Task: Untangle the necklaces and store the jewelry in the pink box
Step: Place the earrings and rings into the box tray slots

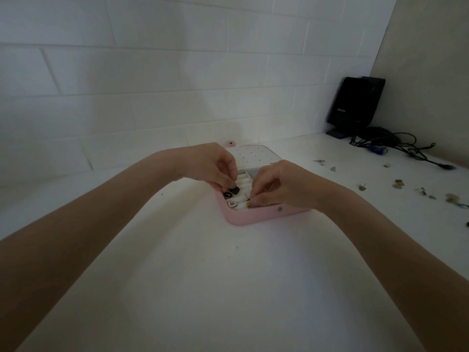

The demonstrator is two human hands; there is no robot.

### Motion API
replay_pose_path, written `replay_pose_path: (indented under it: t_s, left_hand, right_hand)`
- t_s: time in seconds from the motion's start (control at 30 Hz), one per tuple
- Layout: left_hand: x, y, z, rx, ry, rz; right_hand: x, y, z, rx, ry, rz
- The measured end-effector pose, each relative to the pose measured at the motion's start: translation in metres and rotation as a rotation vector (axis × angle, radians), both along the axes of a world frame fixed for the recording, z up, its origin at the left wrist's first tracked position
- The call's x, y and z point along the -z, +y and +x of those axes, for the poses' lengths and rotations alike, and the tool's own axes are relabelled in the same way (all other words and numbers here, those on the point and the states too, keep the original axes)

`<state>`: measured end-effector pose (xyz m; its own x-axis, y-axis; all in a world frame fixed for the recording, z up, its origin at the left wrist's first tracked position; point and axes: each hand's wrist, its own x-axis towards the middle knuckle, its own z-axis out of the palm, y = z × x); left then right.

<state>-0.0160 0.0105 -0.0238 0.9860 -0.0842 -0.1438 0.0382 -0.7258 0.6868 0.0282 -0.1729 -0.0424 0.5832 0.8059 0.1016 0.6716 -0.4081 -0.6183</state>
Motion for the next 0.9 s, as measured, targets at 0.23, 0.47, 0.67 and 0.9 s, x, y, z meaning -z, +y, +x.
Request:
replay_pose_path:
  t_s: [0.23,0.47,0.67,0.9]
  left_hand:
    - [-0.020,0.019,0.002,-0.138,-0.147,-0.216]
    - [-0.019,0.024,-0.001,-0.129,-0.083,-0.097]
    - [-0.012,0.024,0.000,-0.164,-0.032,0.031]
    - [-0.009,0.023,0.001,-0.148,-0.016,-0.006]
  right_hand:
    - [-0.003,0.000,0.005,0.037,0.124,-0.102]
    - [-0.026,0.014,0.001,0.016,0.051,-0.247]
    - [-0.016,0.029,-0.007,-0.088,-0.039,-0.209]
    - [-0.013,0.035,-0.013,-0.079,-0.179,-0.237]
